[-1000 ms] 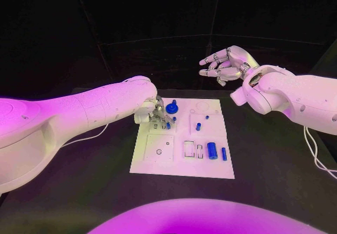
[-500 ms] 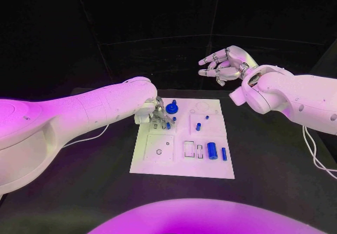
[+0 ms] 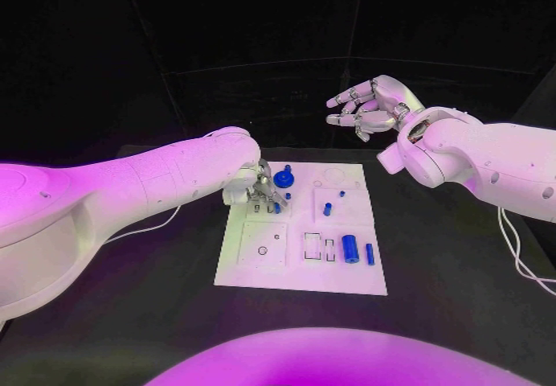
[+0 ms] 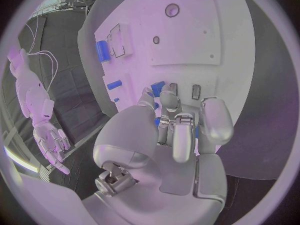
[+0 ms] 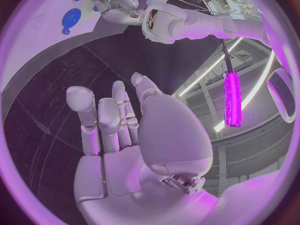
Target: Assemble the parts on the task board
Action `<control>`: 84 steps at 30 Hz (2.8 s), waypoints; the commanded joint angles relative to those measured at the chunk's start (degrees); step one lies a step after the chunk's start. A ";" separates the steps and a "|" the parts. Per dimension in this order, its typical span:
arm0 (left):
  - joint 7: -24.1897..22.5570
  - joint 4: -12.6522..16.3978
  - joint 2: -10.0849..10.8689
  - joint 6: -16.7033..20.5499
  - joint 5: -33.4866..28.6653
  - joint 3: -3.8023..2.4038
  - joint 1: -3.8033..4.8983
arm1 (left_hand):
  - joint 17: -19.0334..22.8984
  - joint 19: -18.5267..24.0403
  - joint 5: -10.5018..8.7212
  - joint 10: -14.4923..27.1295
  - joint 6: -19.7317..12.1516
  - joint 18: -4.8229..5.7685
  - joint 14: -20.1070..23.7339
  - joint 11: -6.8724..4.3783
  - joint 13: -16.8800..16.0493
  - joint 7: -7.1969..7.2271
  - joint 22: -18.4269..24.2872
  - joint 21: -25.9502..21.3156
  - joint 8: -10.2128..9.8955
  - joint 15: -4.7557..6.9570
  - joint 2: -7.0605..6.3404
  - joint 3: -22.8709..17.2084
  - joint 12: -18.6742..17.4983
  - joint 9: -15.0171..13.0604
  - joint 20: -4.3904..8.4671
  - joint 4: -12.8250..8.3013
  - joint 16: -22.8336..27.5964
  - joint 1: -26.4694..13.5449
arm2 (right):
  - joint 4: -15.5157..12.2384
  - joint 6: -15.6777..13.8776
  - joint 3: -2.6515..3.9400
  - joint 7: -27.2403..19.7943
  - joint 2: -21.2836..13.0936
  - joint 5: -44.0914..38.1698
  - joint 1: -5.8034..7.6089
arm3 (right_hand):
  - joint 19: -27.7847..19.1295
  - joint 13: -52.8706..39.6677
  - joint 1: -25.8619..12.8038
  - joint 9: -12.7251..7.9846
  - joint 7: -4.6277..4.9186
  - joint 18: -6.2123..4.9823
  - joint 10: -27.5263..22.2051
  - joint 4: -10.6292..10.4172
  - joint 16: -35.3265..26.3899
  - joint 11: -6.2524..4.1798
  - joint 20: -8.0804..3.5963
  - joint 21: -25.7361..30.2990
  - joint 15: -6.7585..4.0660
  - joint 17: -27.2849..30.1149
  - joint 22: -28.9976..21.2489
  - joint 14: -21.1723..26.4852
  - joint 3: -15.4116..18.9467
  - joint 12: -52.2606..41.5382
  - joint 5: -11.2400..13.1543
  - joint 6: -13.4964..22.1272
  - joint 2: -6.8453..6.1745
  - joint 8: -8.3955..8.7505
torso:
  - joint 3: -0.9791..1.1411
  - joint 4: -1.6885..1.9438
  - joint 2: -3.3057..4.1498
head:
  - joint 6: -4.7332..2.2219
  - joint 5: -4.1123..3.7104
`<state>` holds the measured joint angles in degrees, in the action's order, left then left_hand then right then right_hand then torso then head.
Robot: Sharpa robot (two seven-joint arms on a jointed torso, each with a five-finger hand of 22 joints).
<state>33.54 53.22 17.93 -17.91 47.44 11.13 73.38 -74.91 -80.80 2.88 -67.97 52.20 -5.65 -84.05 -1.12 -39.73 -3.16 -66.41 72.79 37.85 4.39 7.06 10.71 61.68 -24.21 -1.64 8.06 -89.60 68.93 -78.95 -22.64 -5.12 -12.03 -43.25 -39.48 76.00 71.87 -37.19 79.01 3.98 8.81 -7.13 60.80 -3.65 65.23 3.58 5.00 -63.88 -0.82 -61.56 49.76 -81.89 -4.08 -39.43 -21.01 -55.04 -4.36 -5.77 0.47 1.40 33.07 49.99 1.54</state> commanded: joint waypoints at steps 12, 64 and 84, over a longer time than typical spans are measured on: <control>-0.45 -0.12 -0.15 0.55 -0.12 -0.04 0.07 | -14.66 -0.21 0.19 -0.03 -0.75 0.67 -5.84 -0.10 0.04 0.28 -0.24 0.32 0.30 0.39 0.11 -2.52 -0.13 -0.26 0.14 -1.99 -0.18 2.29 | 0.03 0.41 0.04 -0.23 0.13 -0.08 0.14 | 0.31 0.05 0.07 -0.02 -0.15 -0.76 0.16 -0.03 -0.28 -0.08 0.04 0.09 -0.16 0.04 -0.05 -0.01 -0.20 0.16 -0.36 0.21 -0.52 0.05 | 0.05 -0.02 0.02 | 0.01 0.11; -3.26 10.64 7.37 15.83 7.93 -0.10 -1.32 | -14.89 -0.42 6.18 -1.88 -2.75 0.83 -5.90 0.11 1.49 -0.30 -1.88 1.17 2.35 0.19 -9.84 -48.94 -2.75 -2.80 -0.08 -16.31 -0.29 -3.86 | 0.72 0.86 0.02 -0.49 0.14 -0.08 0.13 | 0.57 0.65 0.03 -0.02 -0.16 -0.75 0.25 -0.20 -0.48 -0.11 -0.02 0.40 -0.20 0.04 -0.28 -0.15 -0.73 0.18 -1.28 0.18 -0.53 -0.01 | 0.06 -0.09 0.04 | 0.01 0.72; -1.39 11.75 8.65 12.81 8.74 -0.09 -1.67 | -15.08 -0.55 6.55 -2.36 -2.61 0.88 -5.95 -0.02 0.67 -0.14 -2.15 1.36 2.79 0.28 -10.43 -49.73 -2.19 -3.10 -0.02 -16.19 -0.39 -4.42 | 0.80 0.82 0.02 -0.68 0.13 -0.08 0.12 | 0.62 0.75 0.03 -0.03 -0.16 -0.74 0.27 -0.21 -0.49 -0.12 -0.03 0.43 -0.20 0.02 -0.29 -0.18 -0.81 0.17 -1.44 0.18 -0.59 -0.01 | 0.04 -0.06 0.03 | 0.01 0.75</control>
<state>31.12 64.86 26.47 -3.49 55.45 11.05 71.70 -74.91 -80.79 9.14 -69.72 49.68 -5.70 -84.05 -1.00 -38.98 -3.70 -68.50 73.90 40.40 4.38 -3.47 -29.12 59.20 -27.21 -1.65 1.44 -89.60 64.65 -78.12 -22.03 -5.14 -12.15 -43.12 -39.49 75.98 72.09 -36.50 79.01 3.99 8.81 -7.12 60.80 -3.89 65.03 3.58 4.78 -63.62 -0.82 -61.56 49.55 -81.89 -4.62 -39.43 -22.31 -55.04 -4.36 -5.76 0.51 1.31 33.12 49.99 2.25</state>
